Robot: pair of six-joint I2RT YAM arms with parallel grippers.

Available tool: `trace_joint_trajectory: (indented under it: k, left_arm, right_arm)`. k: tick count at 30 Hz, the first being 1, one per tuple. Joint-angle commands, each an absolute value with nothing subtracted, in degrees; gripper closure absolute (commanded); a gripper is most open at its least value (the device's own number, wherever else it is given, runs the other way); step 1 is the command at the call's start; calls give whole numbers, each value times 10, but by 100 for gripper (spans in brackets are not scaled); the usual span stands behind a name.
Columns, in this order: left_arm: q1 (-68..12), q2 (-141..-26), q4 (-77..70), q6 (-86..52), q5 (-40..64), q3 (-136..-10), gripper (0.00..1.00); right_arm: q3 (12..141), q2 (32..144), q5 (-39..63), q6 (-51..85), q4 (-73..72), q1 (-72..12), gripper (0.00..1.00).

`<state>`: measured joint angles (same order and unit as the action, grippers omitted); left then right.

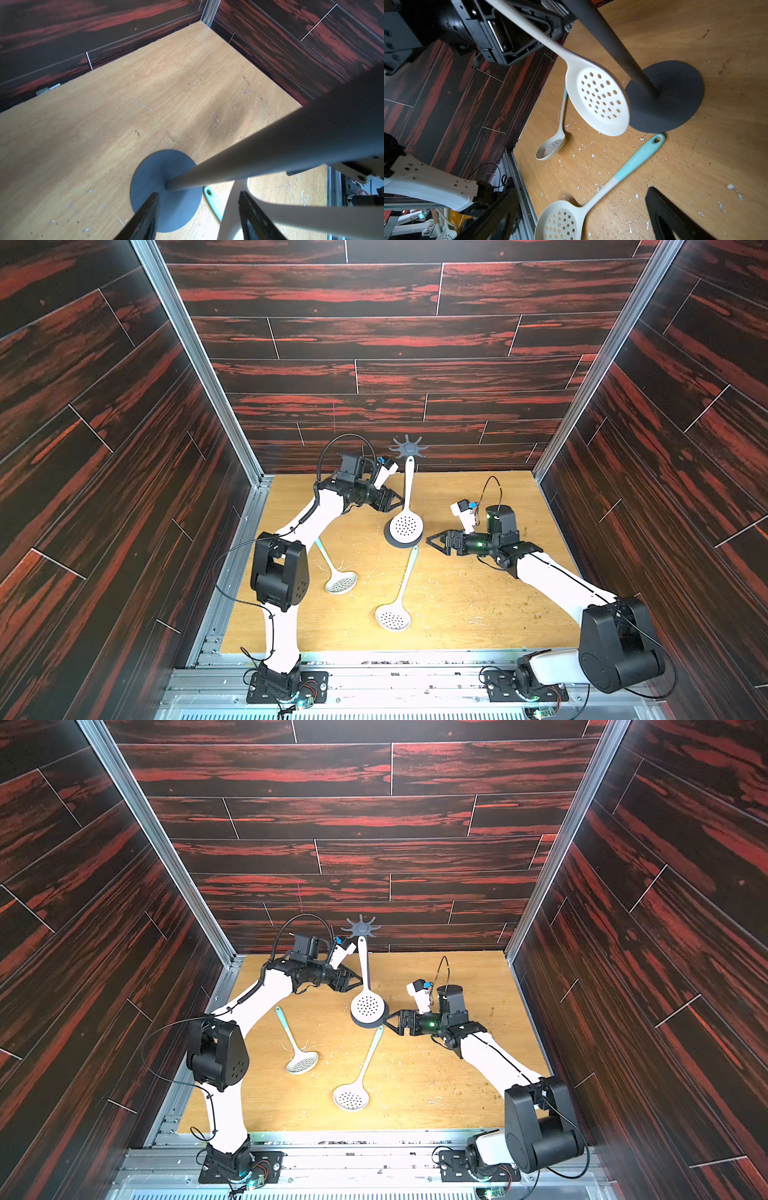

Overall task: Hang the skimmer on the kitchen utensil rack
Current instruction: Adjust the rack at the center of the board.

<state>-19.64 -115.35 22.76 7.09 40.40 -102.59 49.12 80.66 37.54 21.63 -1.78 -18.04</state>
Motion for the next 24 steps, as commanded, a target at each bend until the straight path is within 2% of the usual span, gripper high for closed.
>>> trace_joint_trajectory:
  k: [1, 12, 14, 17, 21, 24]
  left_arm:
    - [-203, -1144, 242, 78, 429, -1072, 36]
    - [-220, -1193, 271, 93, 444, -1148, 36]
    - [-221, -1201, 274, 92, 444, -1158, 40]
    - [-221, -1207, 279, 95, 451, -1165, 58]
    - [-222, -1201, 277, 96, 447, -1156, 98]
    - [-226, -1184, 252, 86, 423, -1126, 100]
  right_arm:
    - [487, 812, 383, 214, -22, -182, 2]
    - [492, 812, 381, 208, -12, -182, 2]
    - [493, 812, 381, 207, -11, -182, 2]
    - [496, 812, 381, 207, -9, -182, 2]
    - [495, 810, 378, 207, -10, -182, 2]
    - [491, 806, 377, 208, -15, -182, 2]
